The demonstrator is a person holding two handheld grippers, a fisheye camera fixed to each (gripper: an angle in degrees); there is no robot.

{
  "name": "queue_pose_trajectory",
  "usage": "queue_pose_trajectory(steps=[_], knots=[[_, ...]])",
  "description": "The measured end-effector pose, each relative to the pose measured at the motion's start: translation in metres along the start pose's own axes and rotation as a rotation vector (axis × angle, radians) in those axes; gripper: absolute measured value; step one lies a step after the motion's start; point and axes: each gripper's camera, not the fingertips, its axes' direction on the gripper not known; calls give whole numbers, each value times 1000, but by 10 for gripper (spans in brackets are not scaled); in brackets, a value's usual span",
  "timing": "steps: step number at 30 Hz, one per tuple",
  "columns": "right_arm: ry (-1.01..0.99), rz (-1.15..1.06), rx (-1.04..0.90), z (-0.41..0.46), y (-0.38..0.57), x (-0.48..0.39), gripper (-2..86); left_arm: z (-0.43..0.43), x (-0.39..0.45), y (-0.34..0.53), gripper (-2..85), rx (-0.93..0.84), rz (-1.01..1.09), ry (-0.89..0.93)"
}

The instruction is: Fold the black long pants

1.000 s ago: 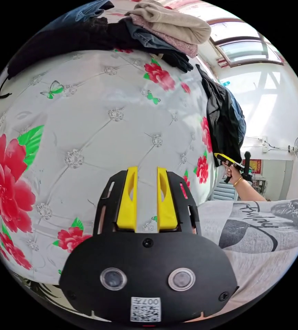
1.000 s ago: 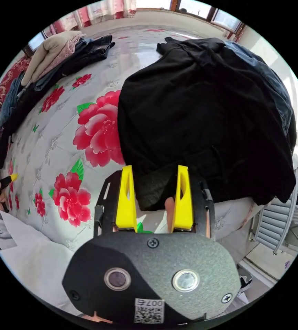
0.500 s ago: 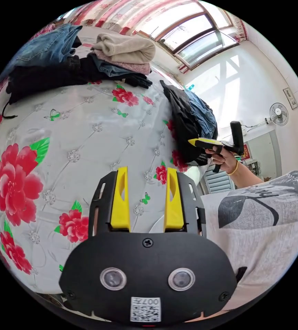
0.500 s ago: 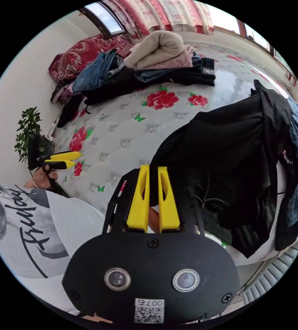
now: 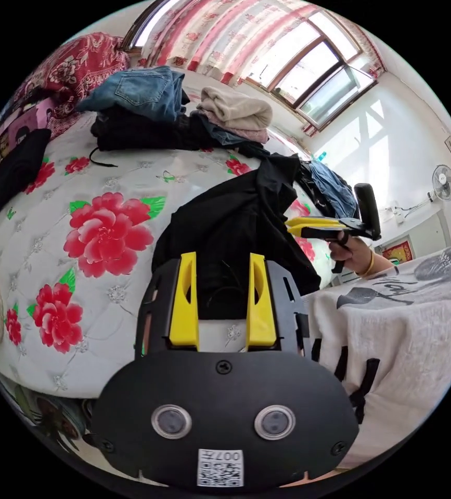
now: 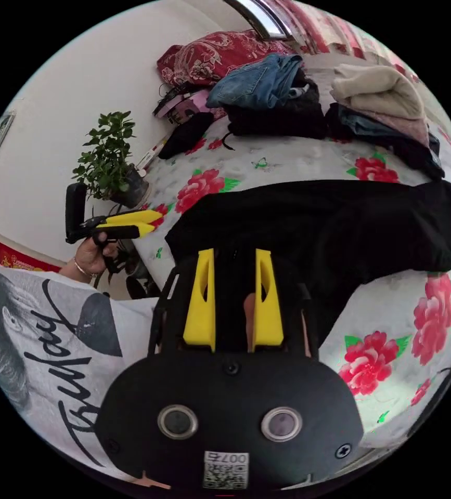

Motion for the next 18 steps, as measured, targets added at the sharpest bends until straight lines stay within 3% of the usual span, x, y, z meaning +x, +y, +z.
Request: queue_pose_trajectory(steps=[2,7,10,15,18], knots=[[131,152,96,-22,35,28,78,28,22,-3,134,-68,75,35],[189,318,39,-25,81,56,79,124,69,-22,123,-277,165,166],[235,279,-15,-7,86,48,75,180,76,-31,88,-439,149,46],[196,232,-161,45,68,43,66,184,65,-48,29,-454,224,44],[134,133,-211,79,38,26,62,174,49,-67,19,-454,274,-65]])
